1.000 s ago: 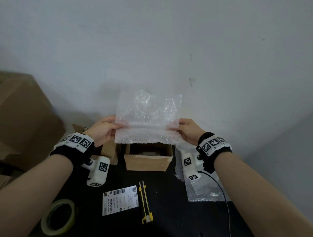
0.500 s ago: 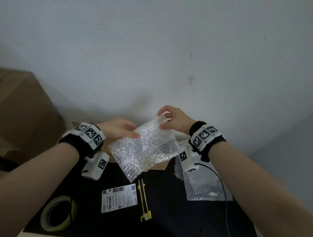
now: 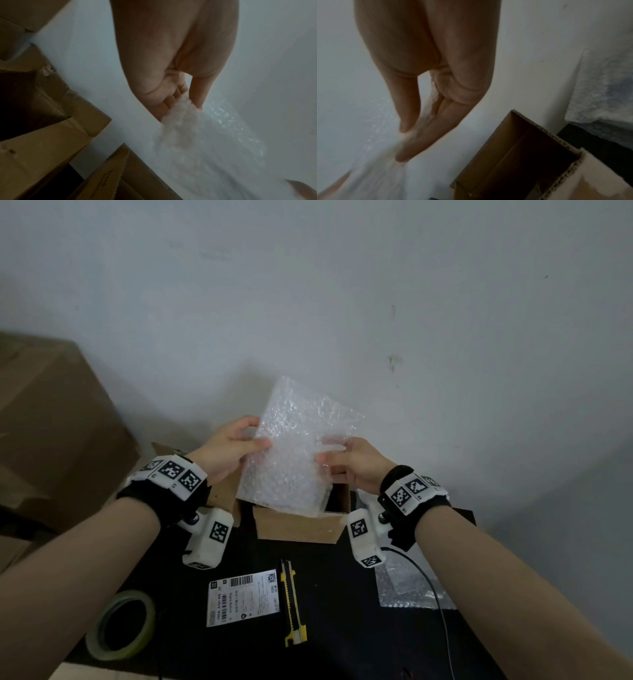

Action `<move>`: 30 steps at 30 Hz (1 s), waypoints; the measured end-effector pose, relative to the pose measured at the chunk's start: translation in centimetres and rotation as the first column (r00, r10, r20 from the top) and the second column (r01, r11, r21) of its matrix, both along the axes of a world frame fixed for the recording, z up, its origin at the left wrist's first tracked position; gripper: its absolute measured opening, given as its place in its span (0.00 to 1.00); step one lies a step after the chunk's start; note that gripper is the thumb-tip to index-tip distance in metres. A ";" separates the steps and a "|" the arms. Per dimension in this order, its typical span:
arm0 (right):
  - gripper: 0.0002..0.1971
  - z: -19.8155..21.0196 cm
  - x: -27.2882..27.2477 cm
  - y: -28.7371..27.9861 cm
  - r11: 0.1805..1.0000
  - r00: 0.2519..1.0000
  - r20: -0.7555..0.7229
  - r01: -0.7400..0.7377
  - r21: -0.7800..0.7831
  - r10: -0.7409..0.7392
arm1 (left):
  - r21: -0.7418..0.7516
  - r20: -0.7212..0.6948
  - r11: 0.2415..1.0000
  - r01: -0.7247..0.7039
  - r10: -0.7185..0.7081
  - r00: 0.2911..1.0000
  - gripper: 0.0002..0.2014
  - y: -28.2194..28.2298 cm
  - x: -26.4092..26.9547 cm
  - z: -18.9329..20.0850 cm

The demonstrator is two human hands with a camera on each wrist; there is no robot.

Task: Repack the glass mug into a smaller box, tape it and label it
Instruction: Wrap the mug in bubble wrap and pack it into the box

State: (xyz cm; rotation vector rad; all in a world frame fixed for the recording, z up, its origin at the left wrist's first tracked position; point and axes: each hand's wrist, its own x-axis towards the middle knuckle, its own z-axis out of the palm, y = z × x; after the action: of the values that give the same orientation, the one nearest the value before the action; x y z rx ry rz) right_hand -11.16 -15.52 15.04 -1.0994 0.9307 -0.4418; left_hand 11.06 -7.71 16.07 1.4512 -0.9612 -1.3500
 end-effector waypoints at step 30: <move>0.12 -1.8 0.7 -0.8 0.943 0.949 -0.286 0.029 -0.331 -0.129 | -0.110 0.595 0.992 -0.066 0.119 0.795 0.27 2.2 -1.2 -6.2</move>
State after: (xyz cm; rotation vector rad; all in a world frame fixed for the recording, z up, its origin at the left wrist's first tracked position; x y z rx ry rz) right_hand -10.45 -16.31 13.27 -1.4615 1.2067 -0.5133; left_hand 9.82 -5.56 9.83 1.8830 -1.3062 -0.7560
